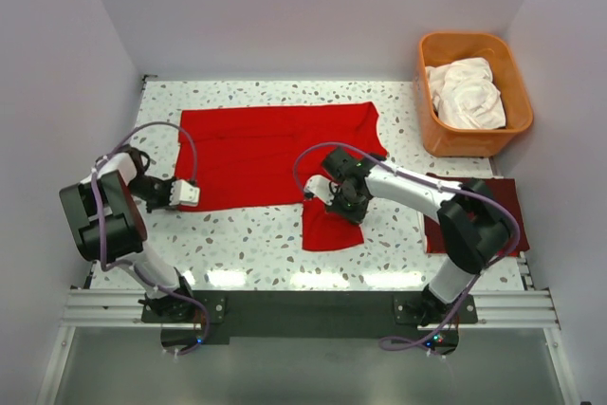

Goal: Fold and stack the t-shirts
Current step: Fold the tshirt

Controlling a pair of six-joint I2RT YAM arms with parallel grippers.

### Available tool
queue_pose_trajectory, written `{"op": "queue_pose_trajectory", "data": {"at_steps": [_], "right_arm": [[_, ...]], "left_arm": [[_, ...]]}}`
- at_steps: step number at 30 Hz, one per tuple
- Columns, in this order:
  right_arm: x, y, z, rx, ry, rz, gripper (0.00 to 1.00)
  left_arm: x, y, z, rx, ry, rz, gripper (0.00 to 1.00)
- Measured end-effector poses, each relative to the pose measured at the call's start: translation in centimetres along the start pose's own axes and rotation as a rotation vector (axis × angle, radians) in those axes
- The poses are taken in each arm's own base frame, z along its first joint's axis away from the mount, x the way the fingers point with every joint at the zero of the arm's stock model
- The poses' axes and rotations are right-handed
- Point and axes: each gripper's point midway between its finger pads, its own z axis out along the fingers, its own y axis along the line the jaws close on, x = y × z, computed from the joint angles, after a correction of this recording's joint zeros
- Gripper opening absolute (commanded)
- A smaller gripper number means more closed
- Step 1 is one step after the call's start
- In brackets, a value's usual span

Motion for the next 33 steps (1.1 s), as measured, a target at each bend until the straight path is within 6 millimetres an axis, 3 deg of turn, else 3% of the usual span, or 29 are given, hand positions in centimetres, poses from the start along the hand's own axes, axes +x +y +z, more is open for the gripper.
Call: {"op": "queue_pose_trajectory", "data": {"at_steps": [8, 14, 18, 23, 33], "right_arm": [[0.8, 1.5, -3.7, -0.007, -0.062, -0.014, 0.0], [1.7, 2.5, -5.0, -0.038, -0.052, -0.023, 0.0], [1.5, 1.0, -6.7, -0.042, -0.059, -0.012, 0.0], [-0.4, -4.4, -8.7, 0.007, -0.097, 0.005, 0.0], [-4.4, -10.2, -9.2, -0.007, -0.064, -0.102, 0.0]], "left_arm": [[-1.6, -4.1, -0.6, 0.09, -0.012, -0.028, 0.0], [-2.9, -5.5, -2.1, 0.122, -0.027, -0.048, 0.0], [-3.3, -3.4, -3.6, 0.095, -0.054, -0.054, 0.0], [-3.3, 1.6, -5.3, 0.0, -0.091, -0.05, 0.0], [-3.1, 5.9, -5.2, -0.063, -0.175, -0.14, 0.0]]}}
